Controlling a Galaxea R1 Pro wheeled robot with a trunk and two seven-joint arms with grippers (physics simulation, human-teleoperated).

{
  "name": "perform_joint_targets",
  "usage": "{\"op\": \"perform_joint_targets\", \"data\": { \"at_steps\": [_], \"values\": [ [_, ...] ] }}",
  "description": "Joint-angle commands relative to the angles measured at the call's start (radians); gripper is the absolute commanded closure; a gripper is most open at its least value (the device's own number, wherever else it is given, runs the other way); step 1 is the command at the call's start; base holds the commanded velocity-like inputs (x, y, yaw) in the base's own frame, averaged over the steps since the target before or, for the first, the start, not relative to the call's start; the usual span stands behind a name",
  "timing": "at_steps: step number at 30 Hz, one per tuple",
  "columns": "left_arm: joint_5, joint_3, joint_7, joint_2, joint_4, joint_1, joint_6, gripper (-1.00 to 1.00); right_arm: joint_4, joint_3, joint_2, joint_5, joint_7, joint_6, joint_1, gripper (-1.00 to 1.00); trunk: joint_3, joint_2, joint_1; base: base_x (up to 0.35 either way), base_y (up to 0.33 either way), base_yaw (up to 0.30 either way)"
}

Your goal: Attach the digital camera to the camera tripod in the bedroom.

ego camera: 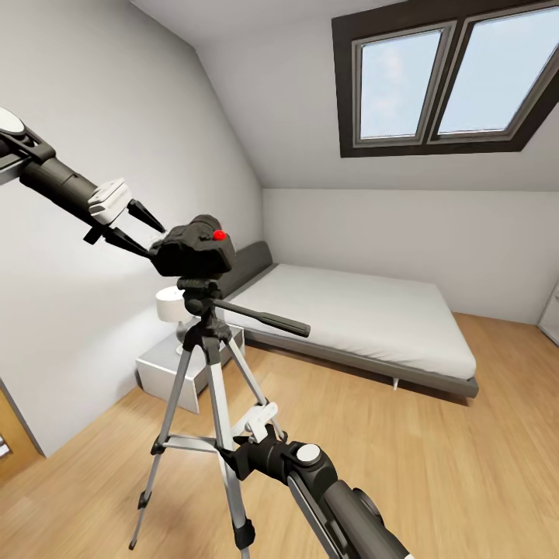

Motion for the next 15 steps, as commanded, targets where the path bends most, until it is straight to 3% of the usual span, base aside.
{"op": "perform_joint_targets", "data": {
  "at_steps": [1,15],
  "values": [
    [0.009,-0.008,0.0,0.001,-0.001,-0.003,0.01,-1.0,-0.001,0.0,0.0,-0.012,0.0,0.007,-0.001,1.0,-0.001,-0.001,0.0,0.0,0.0,0.0],
    [0.01,-0.005,0.0,0.003,-0.001,-0.006,0.006,-1.0,-0.001,0.0,0.0,-0.012,0.0,0.007,-0.001,1.0,-0.001,-0.001,0.0,0.0,0.0,0.0]
  ]
}}
